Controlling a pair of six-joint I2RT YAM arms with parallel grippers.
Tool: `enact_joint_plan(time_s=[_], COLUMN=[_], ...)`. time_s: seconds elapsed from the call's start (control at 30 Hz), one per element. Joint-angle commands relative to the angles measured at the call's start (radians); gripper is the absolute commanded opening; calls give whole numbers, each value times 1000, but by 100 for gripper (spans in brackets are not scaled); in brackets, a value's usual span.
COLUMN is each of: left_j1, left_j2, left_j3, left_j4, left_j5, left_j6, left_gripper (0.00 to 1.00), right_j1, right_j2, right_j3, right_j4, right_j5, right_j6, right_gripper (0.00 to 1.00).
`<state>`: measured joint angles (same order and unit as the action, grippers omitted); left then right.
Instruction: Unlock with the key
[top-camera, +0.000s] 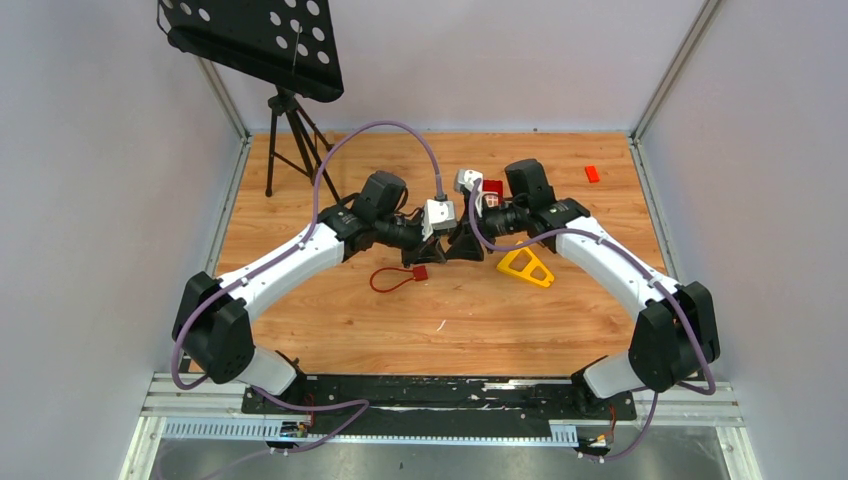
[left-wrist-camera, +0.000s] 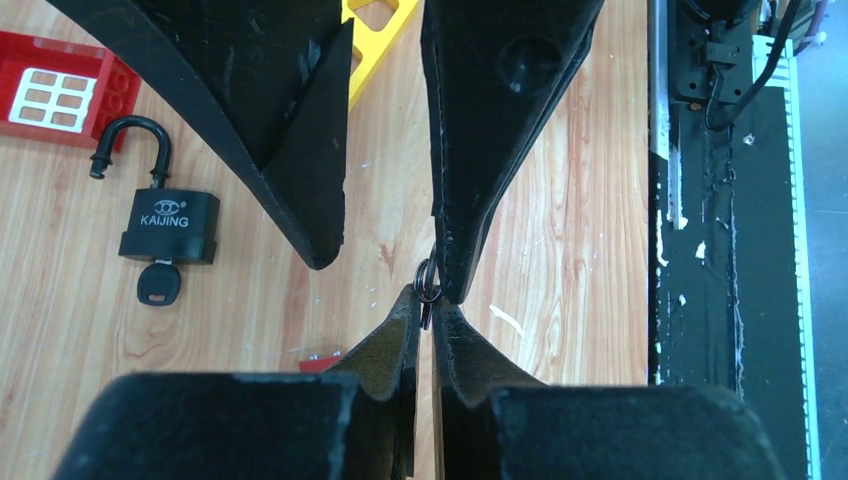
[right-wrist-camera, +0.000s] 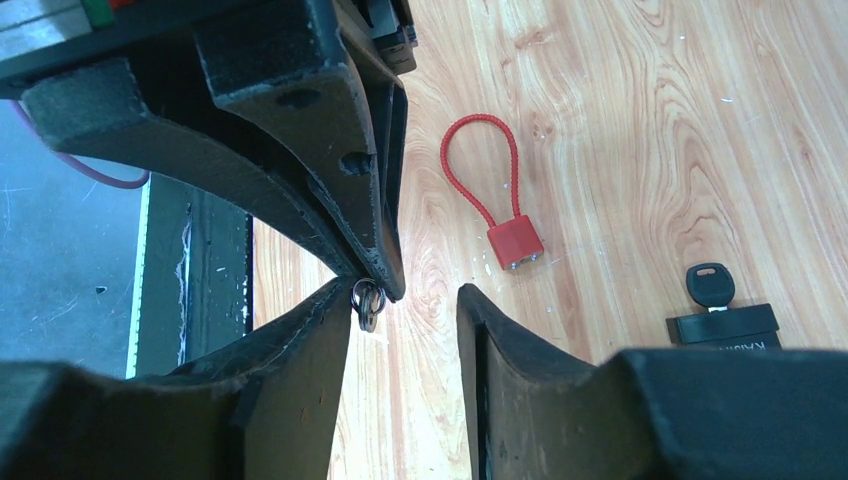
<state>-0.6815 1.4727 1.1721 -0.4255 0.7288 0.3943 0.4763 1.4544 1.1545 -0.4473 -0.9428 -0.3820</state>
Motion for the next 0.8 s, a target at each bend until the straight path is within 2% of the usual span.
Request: enact_joint_plan(time_s=[0.0,0.17,0.27,0.3,0.43,0.5,0.77], left_j1=[-6,-4,-3,-3,2,7,19], left_j2=[-33,-33,-37,-36,-34,-34,-30], left_j3=[-8,-9,-13,-15,-15,-17,-15], left_j4=[40,41,50,52,52,54,33], left_j5=[53,52,47,47,46,46,38], left_j6=[-17,-23,-29,-29,-31,-31,-17], left_gripper=[0,0,0,0,0,0,1], right_j1=[-15,-23,-24,-23,-22,-23,-34], right_j2=[-21,-6,9,15,20,17,-18], right_j3=[34,47,60,64,70,70,43], right_j4=[7,-45,-84,-92,-105,-102,-29], right_j5=[-58,-110,-142,-147,-143,-125,-23], right_j6=[-47,-101,-137,-142,-154,-151,-91], right_gripper=[43,40,34,30,7,0,0])
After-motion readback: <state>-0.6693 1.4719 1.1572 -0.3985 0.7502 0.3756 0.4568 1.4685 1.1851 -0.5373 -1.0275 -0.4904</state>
